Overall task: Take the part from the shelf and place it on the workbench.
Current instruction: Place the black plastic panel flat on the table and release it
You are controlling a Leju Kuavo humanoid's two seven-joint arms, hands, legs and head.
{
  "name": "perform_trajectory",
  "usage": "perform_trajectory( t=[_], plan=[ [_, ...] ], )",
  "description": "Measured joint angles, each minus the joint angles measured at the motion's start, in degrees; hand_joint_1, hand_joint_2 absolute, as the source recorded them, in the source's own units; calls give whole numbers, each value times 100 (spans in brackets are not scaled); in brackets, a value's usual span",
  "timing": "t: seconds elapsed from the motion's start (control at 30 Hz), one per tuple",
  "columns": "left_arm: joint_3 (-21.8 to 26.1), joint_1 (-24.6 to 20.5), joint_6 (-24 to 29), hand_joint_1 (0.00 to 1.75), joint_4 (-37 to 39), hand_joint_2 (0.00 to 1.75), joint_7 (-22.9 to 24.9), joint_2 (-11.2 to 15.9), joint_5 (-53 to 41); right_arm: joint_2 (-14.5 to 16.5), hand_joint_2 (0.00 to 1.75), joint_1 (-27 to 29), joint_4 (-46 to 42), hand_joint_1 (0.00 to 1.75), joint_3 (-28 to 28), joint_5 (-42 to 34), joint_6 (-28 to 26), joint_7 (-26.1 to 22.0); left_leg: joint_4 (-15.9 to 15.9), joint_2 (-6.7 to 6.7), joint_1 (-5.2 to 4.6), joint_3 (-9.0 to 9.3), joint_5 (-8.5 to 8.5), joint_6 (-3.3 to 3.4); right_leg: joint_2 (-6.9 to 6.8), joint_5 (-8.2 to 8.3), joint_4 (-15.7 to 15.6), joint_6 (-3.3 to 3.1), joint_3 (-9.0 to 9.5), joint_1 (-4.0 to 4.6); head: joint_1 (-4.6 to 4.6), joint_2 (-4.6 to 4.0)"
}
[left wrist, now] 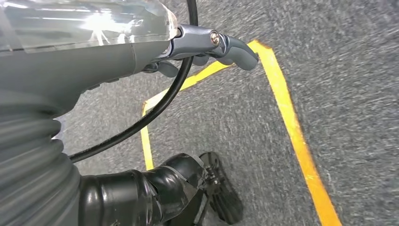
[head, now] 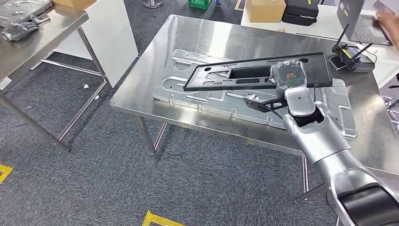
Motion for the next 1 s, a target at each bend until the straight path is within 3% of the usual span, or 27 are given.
perform_trajectory(
  t=[0.03,0.07,0.13,0.17,0.23,0.27,0.33,0.5,0.7,0.97,1.0],
  plan=[
    [0,-2,0,0,0,175,2,0,0,-2,175,22,4,175,0,5,0,-4,24,0,23,14,-30,-32,-2,107,-3,32,-69,-41,-1,0],
    [0,-1,0,0,0,175,3,0,0,-3,175,38,8,175,0,9,0,-7,64,-1,53,28,-70,-76,-10,318,-231,69,-18,-82,-1,0],
    [1,1,0,0,-1,175,11,2,1,-3,175,48,16,175,0,13,0,-9,174,-5,100,37,-175,-188,-21,719,-920,157,242,-137,2,0],
    [1,-3,1,0,-2,175,16,7,2,-4,175,45,19,175,-1,15,-1,-9,233,-9,112,27,-220,-247,-8,815,-1154,151,340,-143,3,0],
    [1,-13,4,0,-4,175,25,8,5,-4,175,55,27,175,-3,24,-2,-15,265,-24,110,13,-254,-333,32,797,-1247,56,379,-105,0,-1],
    [0,-13,6,0,-4,175,28,3,6,0,175,66,31,175,-4,28,-3,-26,248,-27,122,18,-262,-354,43,802,-1260,-19,379,-107,-2,-1],
    [0,-3,0,0,-4,175,36,-10,15,18,175,89,45,175,-4,34,-4,-55,170,-30,133,52,-265,-366,51,807,-1275,-72,381,-117,-6,0],
    [10,-1,-13,0,-4,175,80,13,42,51,175,116,86,175,-4,63,-3,-74,46,-38,124,117,-203,-308,86,800,-1282,-104,368,-145,-10,0],
    [14,-7,-21,0,-4,175,71,10,50,82,175,120,98,175,-4,73,-3,-95,28,-38,129,154,-188,-316,101,759,-1279,-177,380,-89,-9,-1],
    [15,-6,-10,0,-4,175,-134,7,-5,81,175,134,97,175,-4,83,-3,-96,42,-31,132,153,-239,-455,87,749,-1281,-191,403,-74,-8,-1],
    [15,-5,-7,0,-4,175,-165,7,-5,80,131,141,96,131,-4,84,-3,-97,49,-31,131,152,-242,-464,87,749,-1283,-190,408,-74,-8,-1]
  ],
)
